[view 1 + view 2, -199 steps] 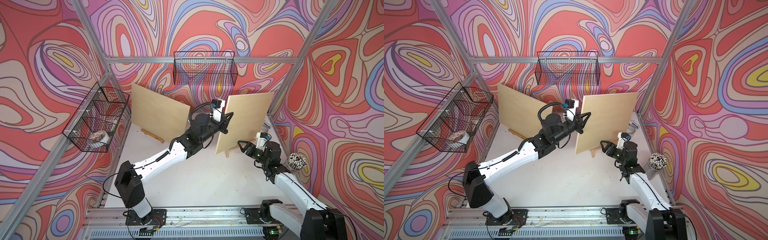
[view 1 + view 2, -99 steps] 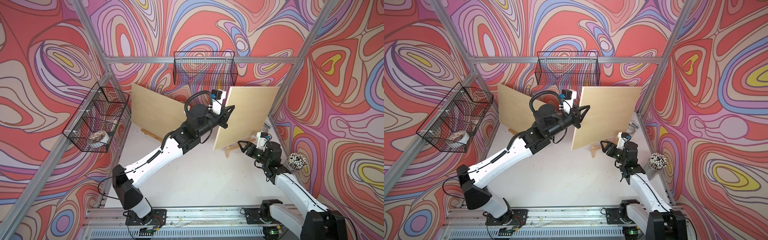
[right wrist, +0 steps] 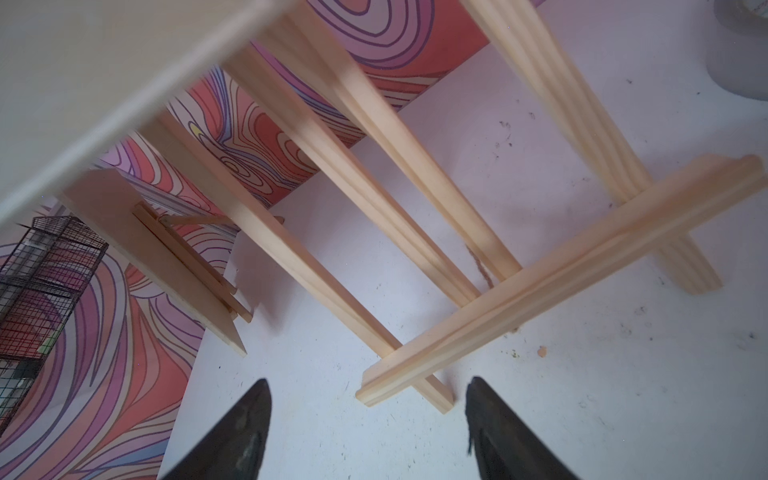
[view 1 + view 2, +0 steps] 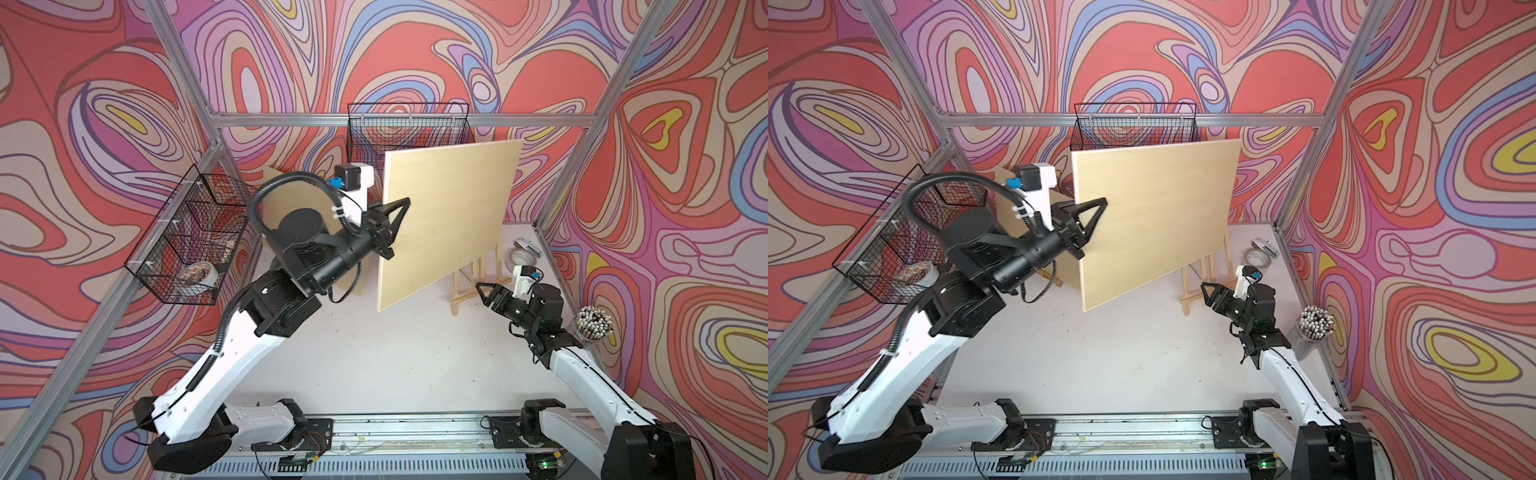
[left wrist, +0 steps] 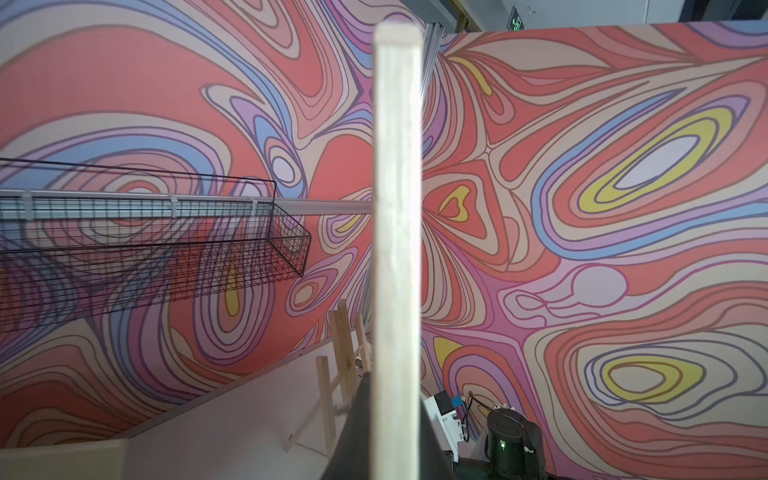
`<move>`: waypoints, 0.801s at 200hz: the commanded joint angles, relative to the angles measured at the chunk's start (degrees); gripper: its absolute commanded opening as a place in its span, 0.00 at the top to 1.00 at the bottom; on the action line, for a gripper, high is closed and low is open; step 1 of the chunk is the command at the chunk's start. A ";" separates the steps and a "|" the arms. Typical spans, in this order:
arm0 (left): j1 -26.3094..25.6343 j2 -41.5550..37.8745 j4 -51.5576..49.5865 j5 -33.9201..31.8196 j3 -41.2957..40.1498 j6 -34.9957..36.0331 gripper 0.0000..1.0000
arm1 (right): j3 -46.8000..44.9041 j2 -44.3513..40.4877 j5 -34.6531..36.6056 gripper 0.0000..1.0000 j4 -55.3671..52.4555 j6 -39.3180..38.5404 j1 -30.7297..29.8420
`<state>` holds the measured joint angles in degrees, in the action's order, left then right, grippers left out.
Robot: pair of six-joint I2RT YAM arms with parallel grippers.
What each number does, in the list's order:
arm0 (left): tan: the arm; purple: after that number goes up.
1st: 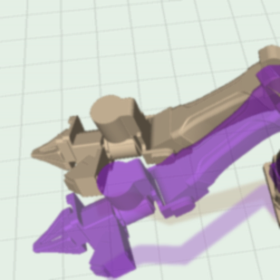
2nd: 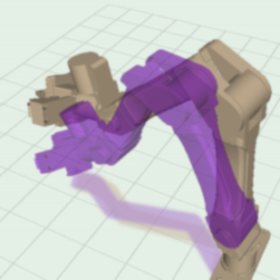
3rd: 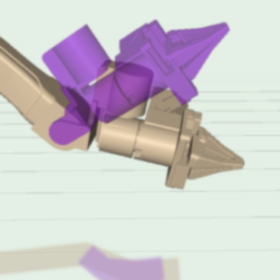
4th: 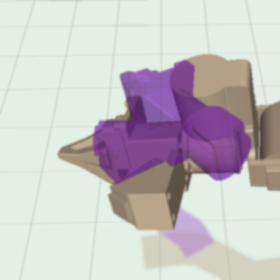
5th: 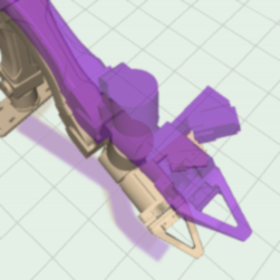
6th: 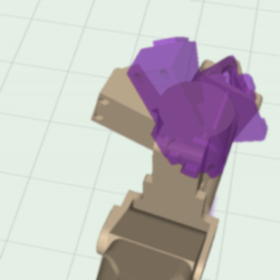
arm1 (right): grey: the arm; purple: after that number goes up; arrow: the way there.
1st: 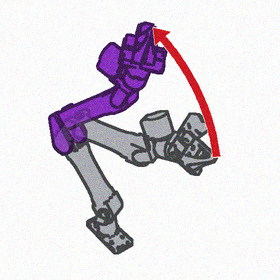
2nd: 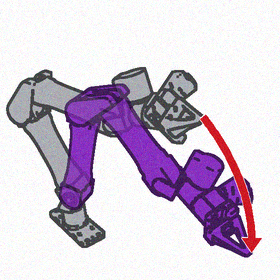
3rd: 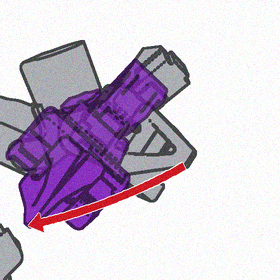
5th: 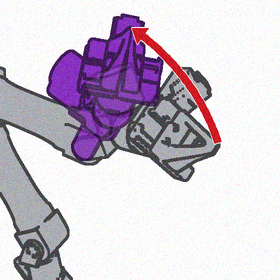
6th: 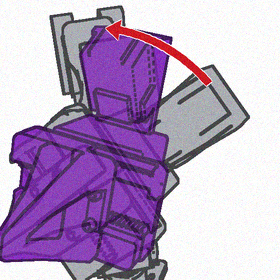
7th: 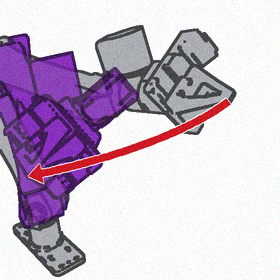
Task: Disassemble the easel
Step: Pick up the drawing board from the easel, then move the easel to the center of the board.
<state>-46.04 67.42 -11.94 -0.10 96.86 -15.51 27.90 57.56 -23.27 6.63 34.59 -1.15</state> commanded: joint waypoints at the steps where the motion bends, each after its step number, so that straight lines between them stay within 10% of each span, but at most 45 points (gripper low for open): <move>1: 0.52 -6.71 11.78 -4.21 3.10 -0.14 1.00 | 0.88 0.49 1.97 0.25 -1.35 -0.09 0.10; 65: 0.58 -16.72 -4.17 -7.31 4.27 -4.66 1.00 | 8.58 11.76 2.99 0.51 -10.67 0.08 0.12; 160: 0.43 -17.08 -31.71 -6.94 12.70 -13.14 1.00 | 17.51 20.89 10.78 0.55 -20.19 -0.48 0.18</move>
<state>-45.50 50.50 -50.92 -8.34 104.29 -22.59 42.98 76.05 -16.05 -11.16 34.57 -1.15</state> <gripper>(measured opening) 0.121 0.447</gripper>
